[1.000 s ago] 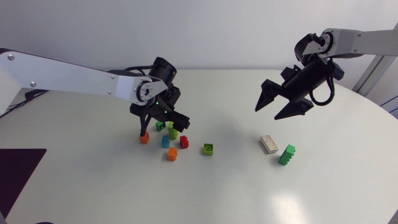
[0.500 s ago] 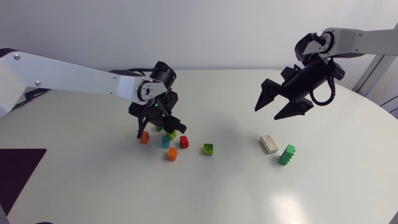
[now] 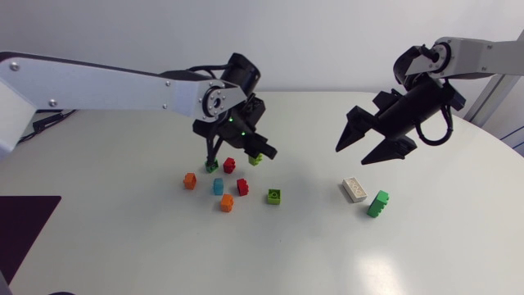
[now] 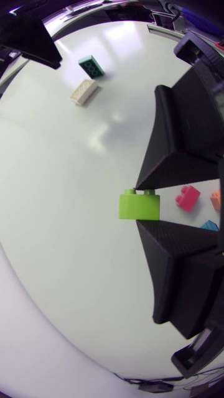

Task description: Sort duplo bricks by size, large to the right and small to the left

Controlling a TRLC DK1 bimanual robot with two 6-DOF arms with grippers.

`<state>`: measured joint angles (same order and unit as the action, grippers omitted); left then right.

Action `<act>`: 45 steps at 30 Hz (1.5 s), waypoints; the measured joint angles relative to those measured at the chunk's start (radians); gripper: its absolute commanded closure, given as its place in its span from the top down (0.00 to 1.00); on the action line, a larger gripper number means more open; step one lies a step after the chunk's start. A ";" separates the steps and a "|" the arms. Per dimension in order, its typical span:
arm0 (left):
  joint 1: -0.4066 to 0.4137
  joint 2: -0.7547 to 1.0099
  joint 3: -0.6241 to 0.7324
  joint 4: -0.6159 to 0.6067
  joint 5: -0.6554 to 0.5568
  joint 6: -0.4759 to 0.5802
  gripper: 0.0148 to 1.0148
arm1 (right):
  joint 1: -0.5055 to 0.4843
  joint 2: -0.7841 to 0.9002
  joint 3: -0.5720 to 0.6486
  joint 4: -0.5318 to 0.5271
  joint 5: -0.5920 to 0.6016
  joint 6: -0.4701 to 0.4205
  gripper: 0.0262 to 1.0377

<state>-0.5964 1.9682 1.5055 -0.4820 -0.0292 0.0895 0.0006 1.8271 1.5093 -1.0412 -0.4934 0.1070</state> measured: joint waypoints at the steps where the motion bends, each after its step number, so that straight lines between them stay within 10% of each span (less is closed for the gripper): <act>1: -0.026 0.004 0.021 0.000 0.001 0.001 0.30 | -0.005 -0.011 -0.013 0.000 -0.002 -0.004 0.96; 14: -0.272 0.184 0.125 0.017 0.031 0.045 0.41 | -0.100 -0.067 -0.118 0.000 -0.006 -0.068 0.96; 18: -0.281 0.203 0.141 0.000 0.037 0.053 0.97 | -0.101 -0.076 -0.124 0.000 -0.008 -0.072 0.96; 33: -0.097 -0.075 0.121 -0.066 0.033 0.071 0.97 | 0.084 -0.108 -0.127 0.000 0.007 -0.070 0.96; 45: 0.088 -0.417 -0.332 -0.002 0.033 0.072 0.97 | 0.296 -0.147 -0.374 0.097 0.202 -0.047 0.96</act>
<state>-0.5083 1.5517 1.1740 -0.4835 0.0040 0.1616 0.2962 1.6802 1.1355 -0.9443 -0.2913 0.0601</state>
